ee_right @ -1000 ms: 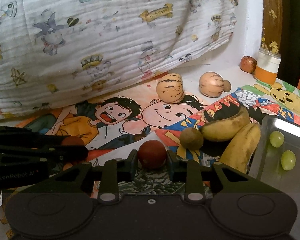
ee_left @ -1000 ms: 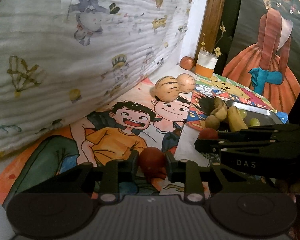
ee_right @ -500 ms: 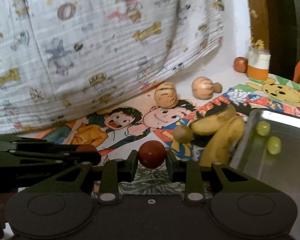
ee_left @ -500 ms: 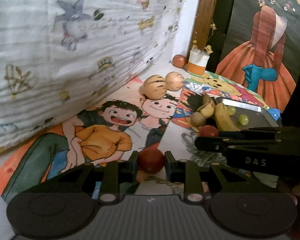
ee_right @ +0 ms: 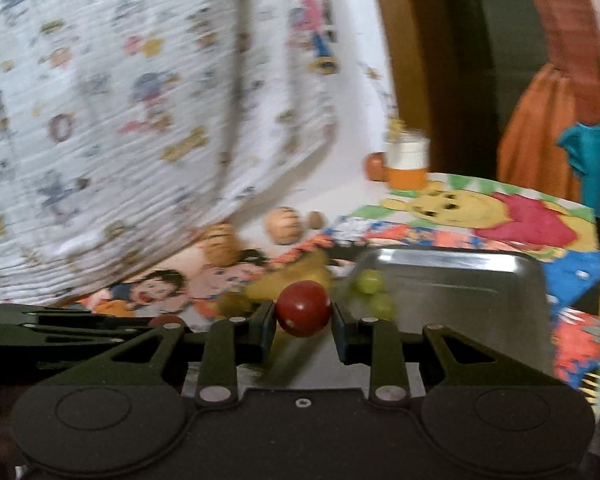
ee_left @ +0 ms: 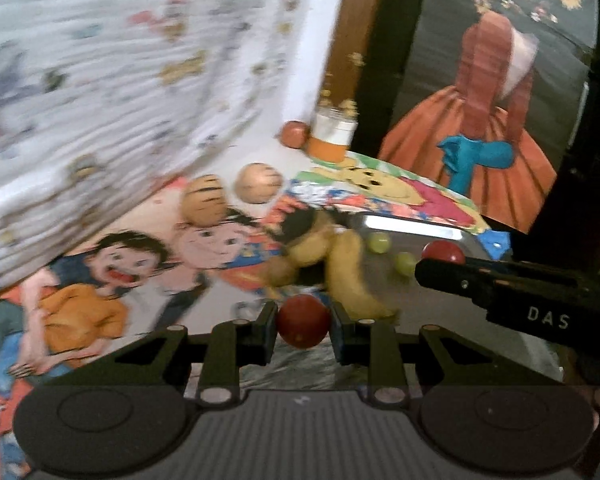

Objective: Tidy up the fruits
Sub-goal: 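Lower the tomato into the metal tray with the right tool while the left tool releases its tomato there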

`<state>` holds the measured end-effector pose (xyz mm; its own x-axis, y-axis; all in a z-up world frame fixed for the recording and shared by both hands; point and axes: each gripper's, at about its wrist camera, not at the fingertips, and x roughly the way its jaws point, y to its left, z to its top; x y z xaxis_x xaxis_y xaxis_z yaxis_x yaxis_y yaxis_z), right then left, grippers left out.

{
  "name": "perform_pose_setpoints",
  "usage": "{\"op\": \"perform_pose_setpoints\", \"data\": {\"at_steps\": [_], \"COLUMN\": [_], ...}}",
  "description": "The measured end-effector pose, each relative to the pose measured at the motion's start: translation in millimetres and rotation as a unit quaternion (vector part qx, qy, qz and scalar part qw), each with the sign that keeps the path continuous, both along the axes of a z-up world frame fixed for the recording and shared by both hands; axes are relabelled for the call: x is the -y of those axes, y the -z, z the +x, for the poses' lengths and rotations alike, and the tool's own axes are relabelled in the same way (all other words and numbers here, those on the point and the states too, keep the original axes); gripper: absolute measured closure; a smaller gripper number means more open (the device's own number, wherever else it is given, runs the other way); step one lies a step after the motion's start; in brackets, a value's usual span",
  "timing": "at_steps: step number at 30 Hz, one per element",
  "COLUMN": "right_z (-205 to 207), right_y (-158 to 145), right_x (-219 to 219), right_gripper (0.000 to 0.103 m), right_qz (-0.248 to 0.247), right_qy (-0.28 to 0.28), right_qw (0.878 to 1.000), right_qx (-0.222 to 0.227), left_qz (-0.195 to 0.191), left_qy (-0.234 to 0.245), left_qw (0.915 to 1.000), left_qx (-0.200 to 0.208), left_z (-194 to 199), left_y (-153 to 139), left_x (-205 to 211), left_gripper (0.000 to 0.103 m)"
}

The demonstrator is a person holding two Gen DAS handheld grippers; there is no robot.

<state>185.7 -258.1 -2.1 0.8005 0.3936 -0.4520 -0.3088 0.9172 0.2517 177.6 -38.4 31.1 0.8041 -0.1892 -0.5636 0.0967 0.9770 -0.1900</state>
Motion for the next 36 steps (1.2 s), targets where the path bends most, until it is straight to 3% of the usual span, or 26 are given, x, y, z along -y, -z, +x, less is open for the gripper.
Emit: {"op": "perform_pose_setpoints", "data": {"at_steps": [8, 15, 22, 29, 36], "right_z": [11.6, 19.5, 21.7, 26.8, 24.6], "right_y": [24.1, 33.4, 37.7, 41.2, 40.8], "right_x": [39.6, 48.4, 50.9, 46.9, 51.1], "right_gripper": [0.071, 0.071, 0.071, 0.071, 0.067], "right_qz": [-0.002, -0.008, -0.016, -0.034, -0.028], "right_qy": [0.038, 0.049, 0.049, 0.054, 0.068], "right_qw": [0.999, 0.998, 0.998, 0.996, 0.995], "right_qx": [-0.027, -0.037, -0.047, -0.069, -0.074], "left_qz": [0.011, 0.044, 0.046, 0.055, 0.05], "left_qy": [0.045, 0.071, 0.092, 0.09, 0.087], "left_qw": [0.9989, 0.9964, 0.9946, 0.9937, 0.9941], "left_qx": [-0.009, 0.009, -0.007, -0.037, -0.041], "left_z": [24.2, 35.4, 43.6, 53.8, 52.8], "left_y": [6.4, 9.6, 18.5, 30.7, 33.0], "left_x": [56.2, 87.8, 105.5, 112.2, 111.6], "left_gripper": [0.073, 0.072, 0.072, 0.072, 0.072]}}
